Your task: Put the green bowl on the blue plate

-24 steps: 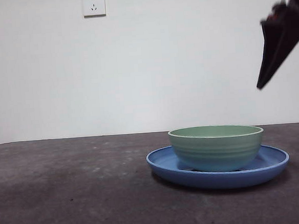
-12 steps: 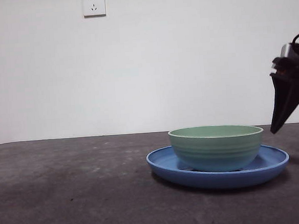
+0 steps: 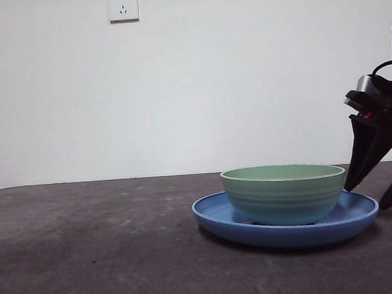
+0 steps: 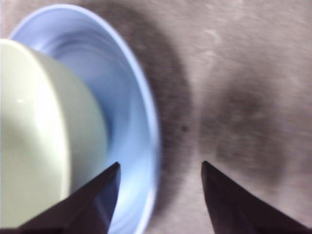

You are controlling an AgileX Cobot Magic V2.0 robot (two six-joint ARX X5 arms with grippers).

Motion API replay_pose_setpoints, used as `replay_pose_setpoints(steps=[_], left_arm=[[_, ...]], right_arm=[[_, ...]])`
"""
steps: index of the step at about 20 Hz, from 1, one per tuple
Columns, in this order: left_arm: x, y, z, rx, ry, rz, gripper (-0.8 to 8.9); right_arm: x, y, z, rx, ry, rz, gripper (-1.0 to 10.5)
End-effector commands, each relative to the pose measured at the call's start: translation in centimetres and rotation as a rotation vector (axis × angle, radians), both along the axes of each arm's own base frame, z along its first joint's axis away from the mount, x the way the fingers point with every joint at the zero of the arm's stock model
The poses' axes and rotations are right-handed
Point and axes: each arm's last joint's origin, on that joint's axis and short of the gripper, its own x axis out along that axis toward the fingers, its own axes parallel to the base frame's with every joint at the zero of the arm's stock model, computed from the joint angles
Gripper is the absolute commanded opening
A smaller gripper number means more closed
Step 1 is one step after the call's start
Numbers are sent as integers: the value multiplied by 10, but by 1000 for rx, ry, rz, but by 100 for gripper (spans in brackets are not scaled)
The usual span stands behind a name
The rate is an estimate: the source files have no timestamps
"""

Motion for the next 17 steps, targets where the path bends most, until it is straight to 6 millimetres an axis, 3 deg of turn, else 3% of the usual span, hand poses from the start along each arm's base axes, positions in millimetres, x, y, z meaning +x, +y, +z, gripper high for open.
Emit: replay_pose_setpoints(steps=[1, 5, 10, 17], left_arm=[[0, -1, 4, -15, -8, -5, 626], [0, -1, 4, -15, -8, -5, 626], [0, -1, 3, -10, 0, -5, 626], [0, -1, 3, -12, -3, -5, 626]], right_arm=[[5, 4, -2, 2, -4, 24, 232], [7, 14, -12, 3, 22, 59, 196], [8, 16, -18, -13, 31, 64, 10], [15, 16, -9, -6, 54, 7, 10]])
